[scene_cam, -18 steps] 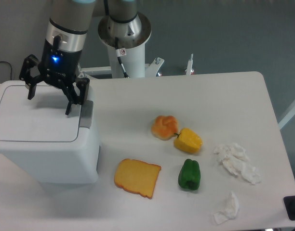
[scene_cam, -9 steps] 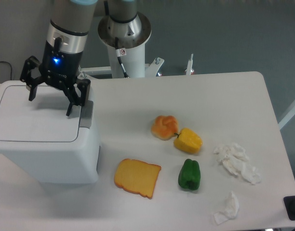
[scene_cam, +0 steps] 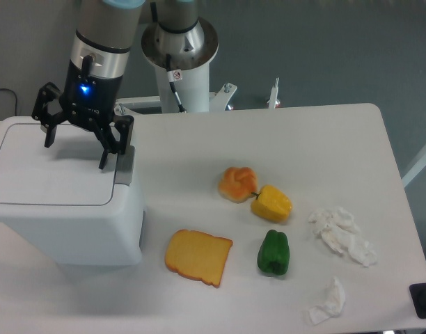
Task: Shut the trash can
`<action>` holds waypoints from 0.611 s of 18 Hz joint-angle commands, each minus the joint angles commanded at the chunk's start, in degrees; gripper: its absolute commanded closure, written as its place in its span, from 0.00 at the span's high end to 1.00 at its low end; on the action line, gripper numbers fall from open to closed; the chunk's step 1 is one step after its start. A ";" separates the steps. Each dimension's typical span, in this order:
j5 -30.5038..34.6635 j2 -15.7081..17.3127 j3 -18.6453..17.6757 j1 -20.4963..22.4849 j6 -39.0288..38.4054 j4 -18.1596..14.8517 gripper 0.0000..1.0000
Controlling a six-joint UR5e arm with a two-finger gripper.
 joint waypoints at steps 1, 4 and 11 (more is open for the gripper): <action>-0.17 0.00 0.53 0.00 0.00 -0.09 1.00; -0.35 0.00 1.93 0.61 0.00 0.00 1.00; -6.05 0.26 5.19 9.48 0.17 0.44 1.00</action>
